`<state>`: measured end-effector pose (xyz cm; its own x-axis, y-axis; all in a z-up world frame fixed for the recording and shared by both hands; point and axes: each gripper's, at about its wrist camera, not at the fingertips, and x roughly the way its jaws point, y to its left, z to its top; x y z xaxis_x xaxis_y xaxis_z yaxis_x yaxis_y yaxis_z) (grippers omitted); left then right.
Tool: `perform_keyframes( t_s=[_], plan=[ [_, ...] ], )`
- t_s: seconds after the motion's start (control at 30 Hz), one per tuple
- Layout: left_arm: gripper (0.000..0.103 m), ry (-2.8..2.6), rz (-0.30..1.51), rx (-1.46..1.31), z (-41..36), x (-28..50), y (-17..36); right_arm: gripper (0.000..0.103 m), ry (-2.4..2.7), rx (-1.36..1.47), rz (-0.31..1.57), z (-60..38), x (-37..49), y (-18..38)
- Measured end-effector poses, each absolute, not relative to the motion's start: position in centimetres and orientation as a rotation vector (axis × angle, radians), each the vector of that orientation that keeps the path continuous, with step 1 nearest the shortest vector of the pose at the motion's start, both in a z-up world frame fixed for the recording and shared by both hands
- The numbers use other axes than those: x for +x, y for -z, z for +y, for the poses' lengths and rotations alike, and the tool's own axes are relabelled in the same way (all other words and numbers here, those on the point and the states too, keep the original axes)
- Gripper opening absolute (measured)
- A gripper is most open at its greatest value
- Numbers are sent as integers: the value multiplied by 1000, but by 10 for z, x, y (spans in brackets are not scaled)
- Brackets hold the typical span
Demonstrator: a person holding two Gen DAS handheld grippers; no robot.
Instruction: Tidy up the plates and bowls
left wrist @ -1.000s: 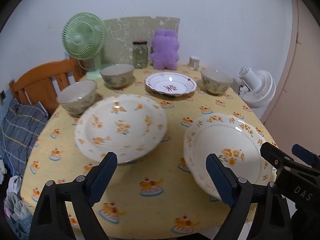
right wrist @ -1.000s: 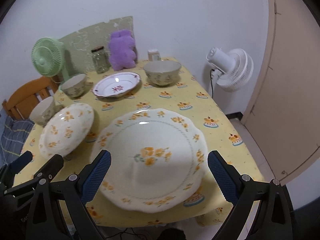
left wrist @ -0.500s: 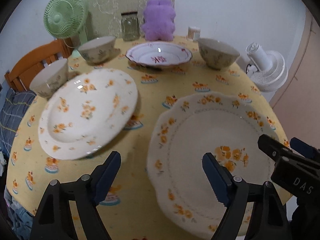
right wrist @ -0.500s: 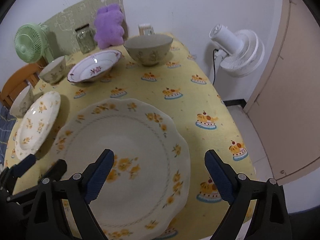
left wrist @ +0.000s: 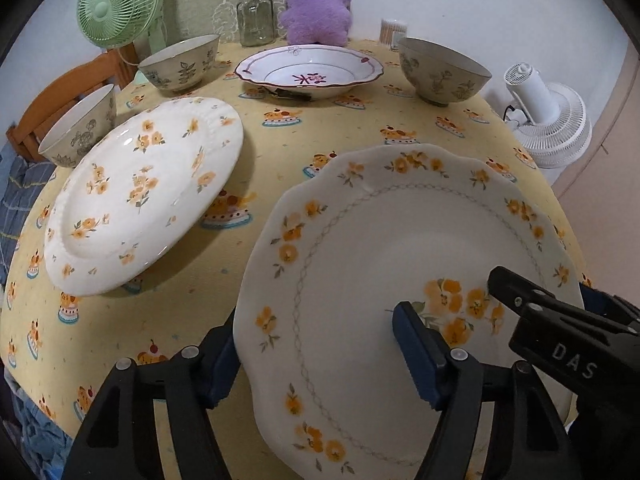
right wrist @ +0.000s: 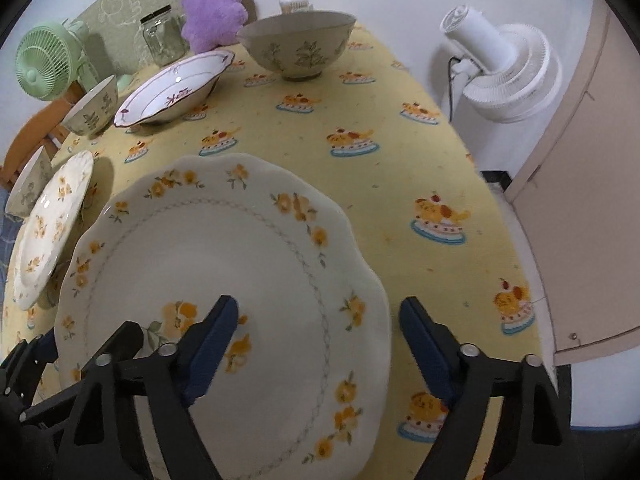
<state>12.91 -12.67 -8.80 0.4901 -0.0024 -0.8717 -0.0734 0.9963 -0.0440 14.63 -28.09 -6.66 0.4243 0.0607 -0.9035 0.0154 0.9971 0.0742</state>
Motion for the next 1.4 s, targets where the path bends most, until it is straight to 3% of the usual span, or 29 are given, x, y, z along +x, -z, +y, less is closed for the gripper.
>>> perform_keyframes(
  t_s=[0.13, 0.9, 1.4],
  plan=[
    [73, -58, 1061, -76, -127, 133, 88, 72, -56, 62, 1136, -276, 152, 65],
    [72, -146, 1047, -69, -121, 189, 87, 72, -73, 74, 1153, -266, 214, 65],
    [75, -181, 1070, -63, -120, 182, 79, 72, -102, -1, 1102, -262, 209, 55]
  ],
)
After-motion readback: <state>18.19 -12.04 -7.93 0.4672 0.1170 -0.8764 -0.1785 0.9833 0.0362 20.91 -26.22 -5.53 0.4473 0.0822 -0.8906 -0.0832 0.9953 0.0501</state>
